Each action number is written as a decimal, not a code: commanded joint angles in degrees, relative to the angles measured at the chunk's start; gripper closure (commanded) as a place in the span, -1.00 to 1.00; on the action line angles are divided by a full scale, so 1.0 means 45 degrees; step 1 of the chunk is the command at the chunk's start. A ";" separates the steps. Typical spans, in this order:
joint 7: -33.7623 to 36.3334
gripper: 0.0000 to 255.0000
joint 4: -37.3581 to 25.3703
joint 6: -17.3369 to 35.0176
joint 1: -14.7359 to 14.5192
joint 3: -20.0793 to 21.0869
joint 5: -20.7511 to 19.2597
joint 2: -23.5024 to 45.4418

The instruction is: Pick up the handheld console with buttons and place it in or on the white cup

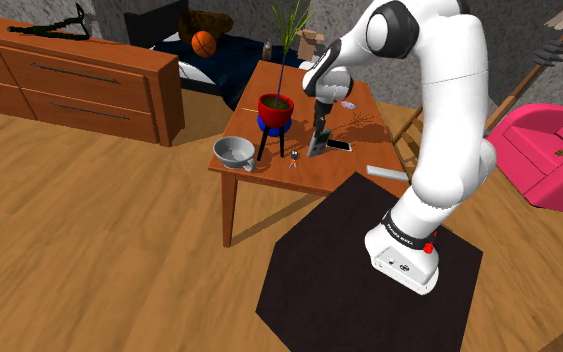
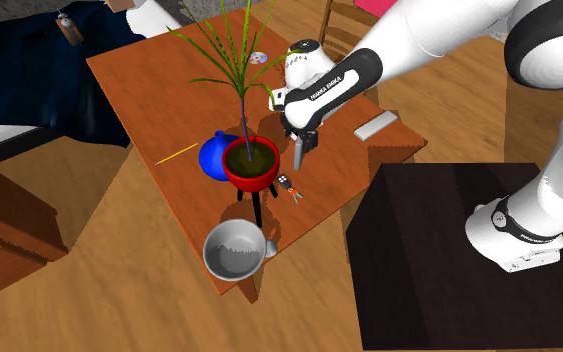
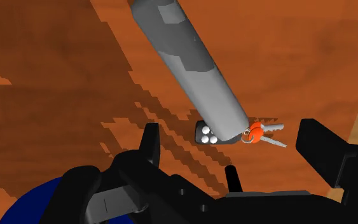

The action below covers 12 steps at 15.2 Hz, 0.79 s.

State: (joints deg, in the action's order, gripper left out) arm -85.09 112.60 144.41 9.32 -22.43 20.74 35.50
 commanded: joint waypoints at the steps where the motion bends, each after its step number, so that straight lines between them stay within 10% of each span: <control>1: -0.0081 -1.00 -0.0129 0.0210 0.0103 0.0155 0.0149 0.0335; 11: -0.0190 -1.00 -0.0239 0.0469 0.0239 0.0328 0.0316 0.0704; 12: -0.0190 1.00 -0.0239 0.0469 0.0239 0.0328 0.0316 0.0704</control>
State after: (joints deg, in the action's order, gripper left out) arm -85.94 111.53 146.52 10.39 -20.96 22.16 38.67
